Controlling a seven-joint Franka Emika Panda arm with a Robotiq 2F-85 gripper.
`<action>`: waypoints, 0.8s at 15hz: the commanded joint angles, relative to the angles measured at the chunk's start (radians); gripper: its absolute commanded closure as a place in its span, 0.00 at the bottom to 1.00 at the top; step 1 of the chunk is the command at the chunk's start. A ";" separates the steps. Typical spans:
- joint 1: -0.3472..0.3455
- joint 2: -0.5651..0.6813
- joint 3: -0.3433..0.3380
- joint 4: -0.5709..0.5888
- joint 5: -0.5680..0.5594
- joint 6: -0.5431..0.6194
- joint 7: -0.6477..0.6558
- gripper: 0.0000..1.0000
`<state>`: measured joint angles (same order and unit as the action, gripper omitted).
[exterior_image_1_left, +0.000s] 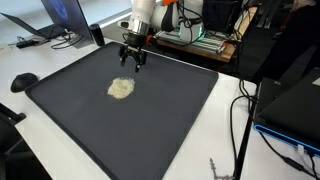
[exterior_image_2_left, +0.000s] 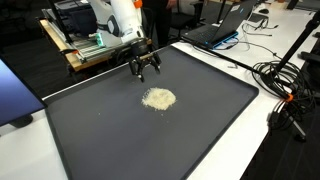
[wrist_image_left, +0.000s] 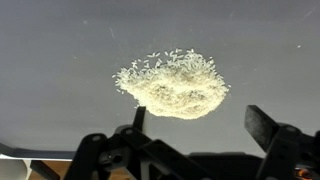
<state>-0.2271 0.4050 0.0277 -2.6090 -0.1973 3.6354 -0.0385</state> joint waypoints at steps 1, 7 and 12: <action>0.040 -0.082 -0.023 -0.006 0.018 -0.155 -0.003 0.00; 0.106 -0.187 -0.032 0.040 0.043 -0.462 -0.025 0.00; 0.223 -0.219 -0.126 0.142 -0.063 -0.720 0.066 0.00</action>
<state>-0.0753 0.2077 -0.0388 -2.5215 -0.1955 3.0502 -0.0326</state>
